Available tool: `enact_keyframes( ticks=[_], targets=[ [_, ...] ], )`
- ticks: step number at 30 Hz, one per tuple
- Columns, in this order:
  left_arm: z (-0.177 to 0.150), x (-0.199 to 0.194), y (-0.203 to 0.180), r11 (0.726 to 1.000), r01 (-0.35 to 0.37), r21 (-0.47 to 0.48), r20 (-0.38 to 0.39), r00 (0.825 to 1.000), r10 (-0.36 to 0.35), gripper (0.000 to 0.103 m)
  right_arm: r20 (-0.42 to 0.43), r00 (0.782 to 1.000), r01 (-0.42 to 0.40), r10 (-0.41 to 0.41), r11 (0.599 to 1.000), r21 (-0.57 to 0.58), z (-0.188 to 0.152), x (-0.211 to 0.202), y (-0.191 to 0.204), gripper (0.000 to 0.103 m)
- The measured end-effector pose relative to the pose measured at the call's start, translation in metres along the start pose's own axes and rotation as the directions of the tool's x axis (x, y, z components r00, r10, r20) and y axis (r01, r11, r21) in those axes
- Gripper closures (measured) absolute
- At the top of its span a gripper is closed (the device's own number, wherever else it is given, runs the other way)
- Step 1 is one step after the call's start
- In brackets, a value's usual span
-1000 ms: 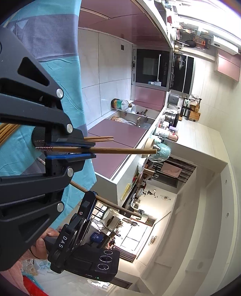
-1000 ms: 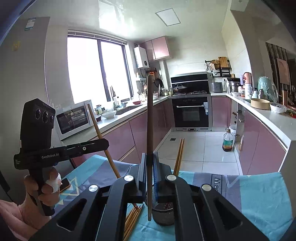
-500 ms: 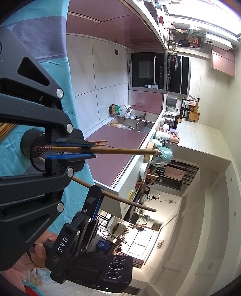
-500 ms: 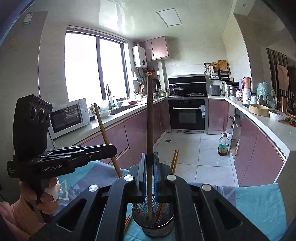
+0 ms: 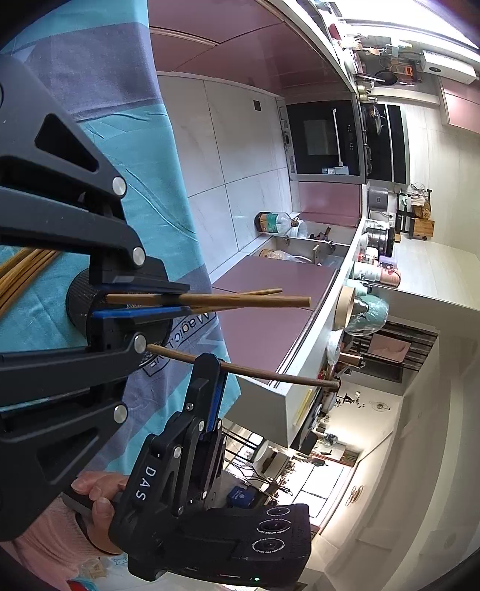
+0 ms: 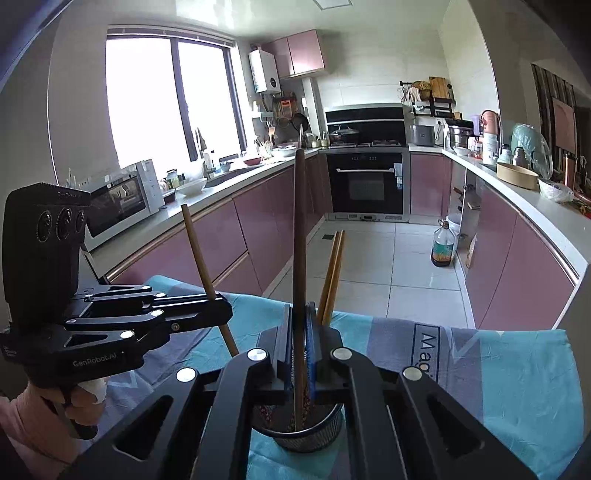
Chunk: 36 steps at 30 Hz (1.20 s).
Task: Organize utensils
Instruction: 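Open the right tool to drop its chopstick in the cup while the left tool releases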
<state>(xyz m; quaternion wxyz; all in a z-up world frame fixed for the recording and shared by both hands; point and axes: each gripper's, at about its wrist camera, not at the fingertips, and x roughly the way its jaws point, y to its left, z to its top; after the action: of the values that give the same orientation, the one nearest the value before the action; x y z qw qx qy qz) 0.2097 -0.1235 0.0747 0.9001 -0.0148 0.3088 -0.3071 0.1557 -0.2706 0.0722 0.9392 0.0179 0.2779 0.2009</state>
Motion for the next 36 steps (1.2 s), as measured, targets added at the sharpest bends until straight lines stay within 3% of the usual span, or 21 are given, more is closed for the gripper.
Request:
enact_keyframes(
  ticks=[6,16,24,30,36],
  targets=[
    [-0.002,0.016,0.004,1.0,-0.005,0.011,-0.04,0.999,0.005,0.096,-0.075,0.997,0.009,-0.006,0.999,0.031,-0.004,0.018,-0.008,0.098],
    [0.005,0.038,0.023,1.0,-0.007,-0.022,-0.065,0.998,0.006,0.095,-0.09,0.996,0.028,-0.023,0.998,0.052,-0.003,0.03,-0.009,0.097],
    [-0.005,0.043,0.032,0.998,-0.004,-0.06,-0.072,0.997,0.0,0.093,-0.066,0.997,0.042,-0.038,0.997,0.067,-0.005,0.025,-0.012,0.09],
    [-0.015,0.025,0.038,0.997,-0.034,-0.073,-0.017,0.999,0.032,0.088,-0.026,0.999,0.02,-0.018,0.998,0.064,-0.009,0.011,-0.006,0.084],
    [-0.027,-0.01,0.04,0.996,-0.07,-0.059,0.07,0.995,0.074,0.071,0.02,0.999,-0.03,0.029,0.999,0.045,-0.015,-0.011,0.006,0.078]
  ],
)
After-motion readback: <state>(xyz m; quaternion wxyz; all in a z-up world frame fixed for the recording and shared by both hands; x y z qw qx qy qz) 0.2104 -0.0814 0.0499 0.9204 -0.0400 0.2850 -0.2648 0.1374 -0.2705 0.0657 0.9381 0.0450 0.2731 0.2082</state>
